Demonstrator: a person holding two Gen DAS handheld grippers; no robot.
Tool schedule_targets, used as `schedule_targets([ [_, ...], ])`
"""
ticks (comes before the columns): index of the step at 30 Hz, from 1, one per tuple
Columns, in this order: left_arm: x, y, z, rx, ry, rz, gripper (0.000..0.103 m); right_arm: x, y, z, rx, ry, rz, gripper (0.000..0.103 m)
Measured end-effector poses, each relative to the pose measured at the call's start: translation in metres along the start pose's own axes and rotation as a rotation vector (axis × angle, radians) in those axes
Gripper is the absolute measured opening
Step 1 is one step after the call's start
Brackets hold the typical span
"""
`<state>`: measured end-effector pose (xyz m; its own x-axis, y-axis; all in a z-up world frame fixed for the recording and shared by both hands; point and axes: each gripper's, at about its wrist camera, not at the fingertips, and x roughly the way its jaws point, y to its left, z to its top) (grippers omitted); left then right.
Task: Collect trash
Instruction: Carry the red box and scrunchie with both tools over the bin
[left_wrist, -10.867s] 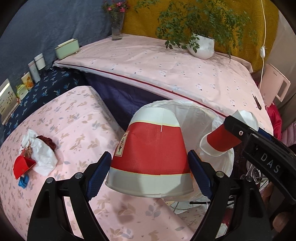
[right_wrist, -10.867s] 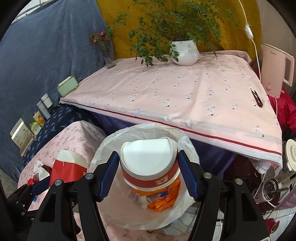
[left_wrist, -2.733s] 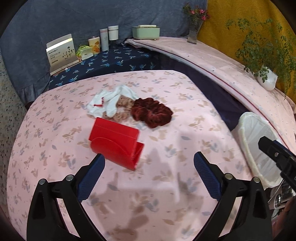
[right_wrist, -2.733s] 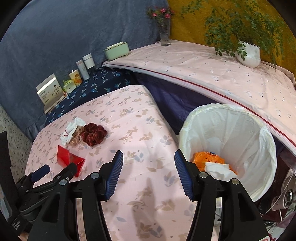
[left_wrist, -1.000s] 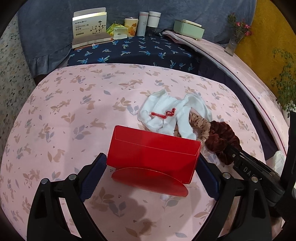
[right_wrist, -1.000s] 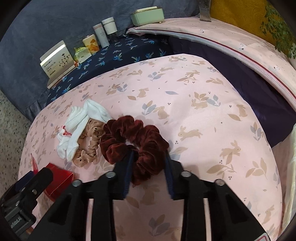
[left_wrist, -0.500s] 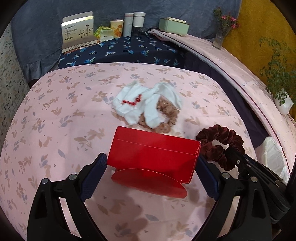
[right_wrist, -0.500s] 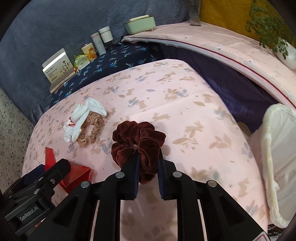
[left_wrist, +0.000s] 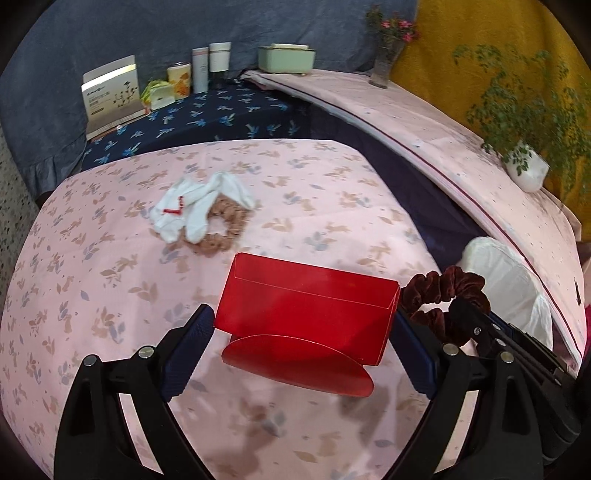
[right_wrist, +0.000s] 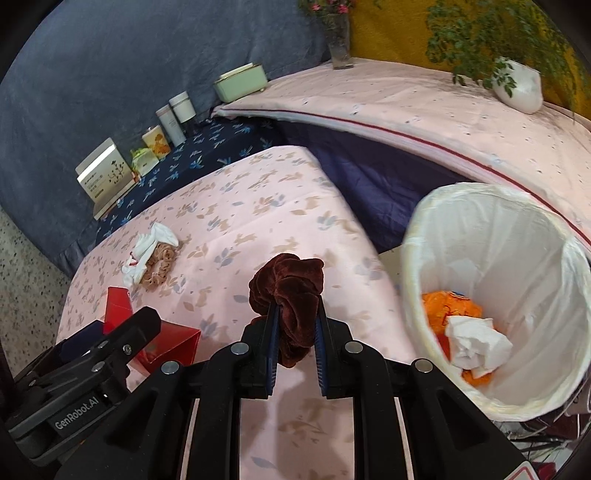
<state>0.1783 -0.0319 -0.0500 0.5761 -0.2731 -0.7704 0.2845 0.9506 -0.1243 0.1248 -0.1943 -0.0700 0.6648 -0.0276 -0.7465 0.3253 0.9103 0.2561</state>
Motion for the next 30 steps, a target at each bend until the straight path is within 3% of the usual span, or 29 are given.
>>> schedule_targets([
  [17,-0.022,-0.12,-0.015,0.19,-0.013,-0.087,0.088,-0.069,-0.106,-0.001,0.147,-0.106,-0.069,0.016],
  [30,-0.018,-0.187,-0.02,0.302,-0.007,-0.143,0.088,-0.081,-0.17,-0.007,0.253,-0.127,-0.12,0.016],
])
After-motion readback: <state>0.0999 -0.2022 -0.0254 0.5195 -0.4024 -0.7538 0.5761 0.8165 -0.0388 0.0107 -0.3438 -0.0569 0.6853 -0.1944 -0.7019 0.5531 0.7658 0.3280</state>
